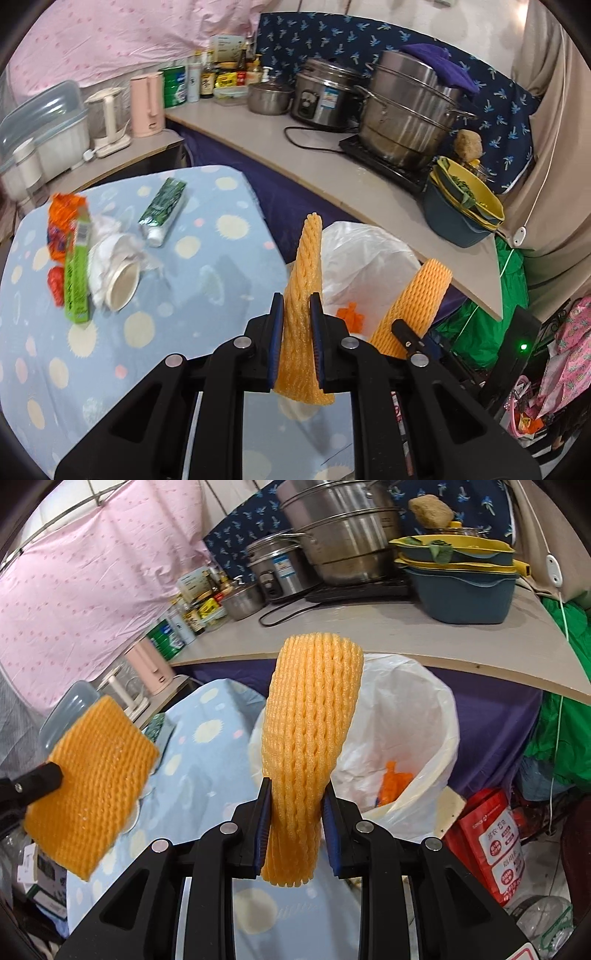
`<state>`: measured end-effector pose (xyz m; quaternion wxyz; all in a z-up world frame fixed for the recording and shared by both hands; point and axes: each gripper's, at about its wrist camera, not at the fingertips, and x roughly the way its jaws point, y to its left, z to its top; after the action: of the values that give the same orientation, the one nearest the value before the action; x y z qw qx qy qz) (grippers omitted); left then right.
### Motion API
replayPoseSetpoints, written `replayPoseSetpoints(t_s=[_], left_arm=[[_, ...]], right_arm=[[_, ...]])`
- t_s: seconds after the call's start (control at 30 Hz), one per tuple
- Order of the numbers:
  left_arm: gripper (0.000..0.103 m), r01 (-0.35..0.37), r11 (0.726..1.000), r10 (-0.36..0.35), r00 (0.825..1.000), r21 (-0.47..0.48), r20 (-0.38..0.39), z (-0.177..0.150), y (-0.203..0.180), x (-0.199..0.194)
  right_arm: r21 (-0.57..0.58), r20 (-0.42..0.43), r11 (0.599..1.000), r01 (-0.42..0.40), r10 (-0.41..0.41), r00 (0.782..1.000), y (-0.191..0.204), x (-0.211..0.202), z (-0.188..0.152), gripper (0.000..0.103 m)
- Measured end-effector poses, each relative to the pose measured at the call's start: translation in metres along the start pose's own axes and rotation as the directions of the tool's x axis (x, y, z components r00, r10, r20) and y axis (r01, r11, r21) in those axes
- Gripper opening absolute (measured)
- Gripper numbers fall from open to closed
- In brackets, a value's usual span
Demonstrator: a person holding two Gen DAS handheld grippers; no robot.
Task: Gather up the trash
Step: 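Carry both foam nets over the bin and open both grippers, then withdraw both grippers from the bin back toward the table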
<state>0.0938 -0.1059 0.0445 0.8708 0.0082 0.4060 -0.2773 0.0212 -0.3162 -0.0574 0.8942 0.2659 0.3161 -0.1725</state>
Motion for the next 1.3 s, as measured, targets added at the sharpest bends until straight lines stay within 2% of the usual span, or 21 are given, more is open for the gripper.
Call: replayPoseSetpoints(t_s=[0.27,0.37,0.67,0.73,0.8,0.9,1.0,1.3], left_arm=[[0.014,0.058,0.997,-0.058,0.998,0.05,-0.004,0.029,-0.045,0.039],[0.014,0.056,0.996,-0.055,0.998,0.074,-0.014,0.034,-0.056,0.057],[0.015,0.059,0.996,-0.055,0.997,0.068,-0.061,0.034,-0.064,0.097],[0.021,0.055,0.996,-0.051,0.997,0.071,-0.062,0.033,-0.064,0.101],[0.041,0.053,0.996,-0.05,0.997,0.066,-0.056,0.034,-0.064,0.102],[0.05,0.059,0.997,-0.057,0.998,0.057,-0.035,0.035,-0.062,0.1],[0.053,0.05,0.997,-0.049,0.998,0.055,-0.025,0.038,-0.06,0.097],[0.054,0.045,0.999,-0.044,0.999,0.021,-0.017,0.039,-0.048,0.089]], right_arm=[[0.028,-0.001,0.998,0.05,-0.05,0.999,-0.022,0.024,0.024,0.024],[0.033,-0.01,0.998,0.061,-0.06,0.998,-0.027,0.034,0.029,0.025],[0.054,-0.006,0.995,0.08,-0.08,0.997,-0.037,0.044,0.035,0.035],[0.061,-0.001,0.995,0.08,-0.08,0.997,-0.039,0.044,0.037,0.04],[0.062,0.005,0.995,0.082,-0.083,0.997,-0.039,0.043,0.038,0.042],[0.058,0.019,0.994,0.095,-0.096,0.995,-0.039,0.042,0.04,0.05],[0.063,0.028,0.993,0.095,-0.097,0.995,-0.039,0.04,0.041,0.052],[0.058,0.042,0.995,0.086,-0.088,0.995,-0.031,0.032,0.042,0.053]])
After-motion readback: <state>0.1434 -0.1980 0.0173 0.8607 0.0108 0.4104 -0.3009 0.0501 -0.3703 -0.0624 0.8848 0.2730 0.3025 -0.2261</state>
